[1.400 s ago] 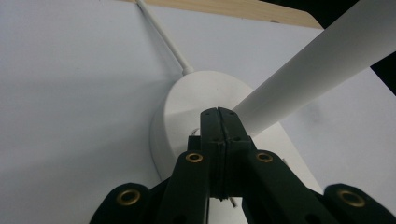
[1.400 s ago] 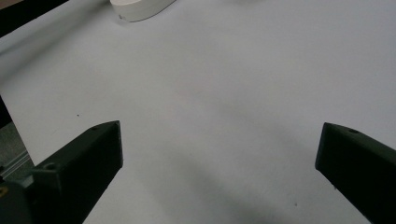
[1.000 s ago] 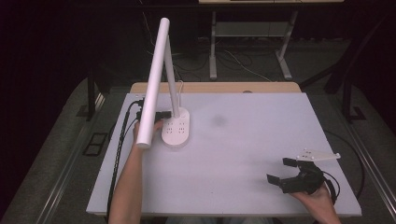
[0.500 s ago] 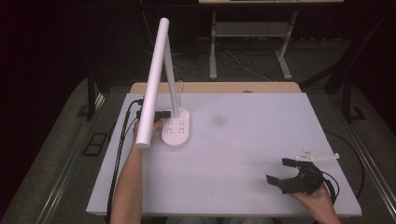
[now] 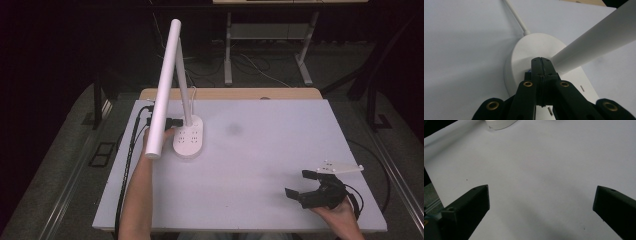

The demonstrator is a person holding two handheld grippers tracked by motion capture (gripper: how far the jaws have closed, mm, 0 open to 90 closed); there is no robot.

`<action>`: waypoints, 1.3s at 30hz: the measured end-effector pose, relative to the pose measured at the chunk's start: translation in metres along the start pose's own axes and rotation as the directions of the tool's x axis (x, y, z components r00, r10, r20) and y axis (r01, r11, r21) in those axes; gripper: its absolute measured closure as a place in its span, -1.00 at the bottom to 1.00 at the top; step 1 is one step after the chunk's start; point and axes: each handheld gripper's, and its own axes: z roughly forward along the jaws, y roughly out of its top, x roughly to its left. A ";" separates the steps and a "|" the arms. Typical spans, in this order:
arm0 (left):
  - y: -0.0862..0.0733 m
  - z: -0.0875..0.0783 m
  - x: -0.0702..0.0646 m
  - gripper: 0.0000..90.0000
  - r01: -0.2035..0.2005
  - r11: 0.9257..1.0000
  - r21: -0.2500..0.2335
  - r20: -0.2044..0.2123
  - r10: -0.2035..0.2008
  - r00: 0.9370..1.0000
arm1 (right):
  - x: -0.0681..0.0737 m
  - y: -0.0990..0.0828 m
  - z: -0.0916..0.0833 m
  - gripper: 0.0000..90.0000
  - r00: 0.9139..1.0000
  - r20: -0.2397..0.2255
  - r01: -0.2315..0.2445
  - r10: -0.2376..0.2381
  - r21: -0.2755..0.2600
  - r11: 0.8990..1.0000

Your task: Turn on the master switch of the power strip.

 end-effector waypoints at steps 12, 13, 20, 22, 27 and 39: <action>-0.003 0.000 -0.005 1.00 -0.014 1.000 -0.010 -0.034 0.013 0.999 | 0.001 -0.001 -0.002 -1.00 1.000 0.004 -0.006 0.007 -0.007 1.000; -0.003 0.000 -0.005 1.00 -0.018 1.000 -0.006 -0.041 0.018 0.999 | 0.001 -0.001 -0.002 -1.00 1.000 0.005 -0.005 0.005 -0.009 1.000; -0.007 0.000 -0.003 1.00 0.001 0.999 -0.039 -0.026 -0.002 1.000 | 0.001 -0.001 -0.001 -1.00 1.000 0.006 -0.001 0.001 -0.009 1.000; -0.007 0.000 -0.005 1.00 -0.014 0.999 -0.039 -0.042 0.012 0.999 | 0.001 -0.001 0.000 -1.00 1.000 0.006 0.001 -0.001 -0.009 1.000; -0.007 0.000 -0.004 1.00 0.003 0.999 -0.040 -0.034 -0.004 0.999 | 0.001 -0.001 0.001 -1.00 1.000 0.005 -0.002 0.002 -0.004 1.000; -0.006 -0.001 -0.011 1.00 -0.010 0.998 -0.070 -0.080 0.005 0.997 | 0.000 0.000 0.001 -1.00 1.000 0.008 -0.005 0.005 -0.008 1.000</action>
